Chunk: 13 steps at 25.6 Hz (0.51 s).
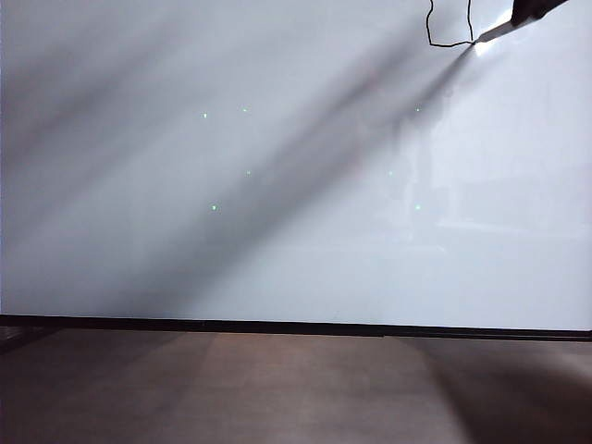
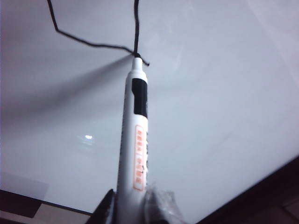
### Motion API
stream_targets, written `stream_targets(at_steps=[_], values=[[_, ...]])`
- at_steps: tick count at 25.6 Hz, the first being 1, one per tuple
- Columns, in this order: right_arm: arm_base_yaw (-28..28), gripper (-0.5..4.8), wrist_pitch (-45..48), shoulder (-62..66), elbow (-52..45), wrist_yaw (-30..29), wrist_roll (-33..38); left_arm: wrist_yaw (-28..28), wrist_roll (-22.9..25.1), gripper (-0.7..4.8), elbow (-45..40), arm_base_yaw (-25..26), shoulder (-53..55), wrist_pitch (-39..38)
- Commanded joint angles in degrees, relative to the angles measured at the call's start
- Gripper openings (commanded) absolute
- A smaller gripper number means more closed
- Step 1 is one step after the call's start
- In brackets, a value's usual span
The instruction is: Reach to the right to find the marker pen, pick it up, and write the number 0 on the whiteboard.
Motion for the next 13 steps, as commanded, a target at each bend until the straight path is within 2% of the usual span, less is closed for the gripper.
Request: stream_targets(at_steps=[1,3,6,8,13], values=[[0.8,-0.05,1.4,-7.7,0.5,0.3,0.7,0.2,0.1,-0.05,0.4,0.1,-1.9,3.1],[0.8,-0.05,2.2,-13.2,0.5,0.5,0.9,1.0,-0.1,-0.06,0.4,0.0,-3.1,7.1],[0.7,-0.05,2.5,-22.1,0.5,4.4,0.9,11.6,-0.7,-0.06,0.5,0.0,-3.7,11.7],[0.5,-0.05,2.3,-26.6,0.5,7.9,0.9,17.2,-3.2,-0.05,0.5,-0.1,-3.6,13.5],[-2.6,-0.05,-0.6,-33.0,0.4,8.3,0.9,18.6,-3.6,-0.06,0.5,-3.9,-3.1,16.7]])
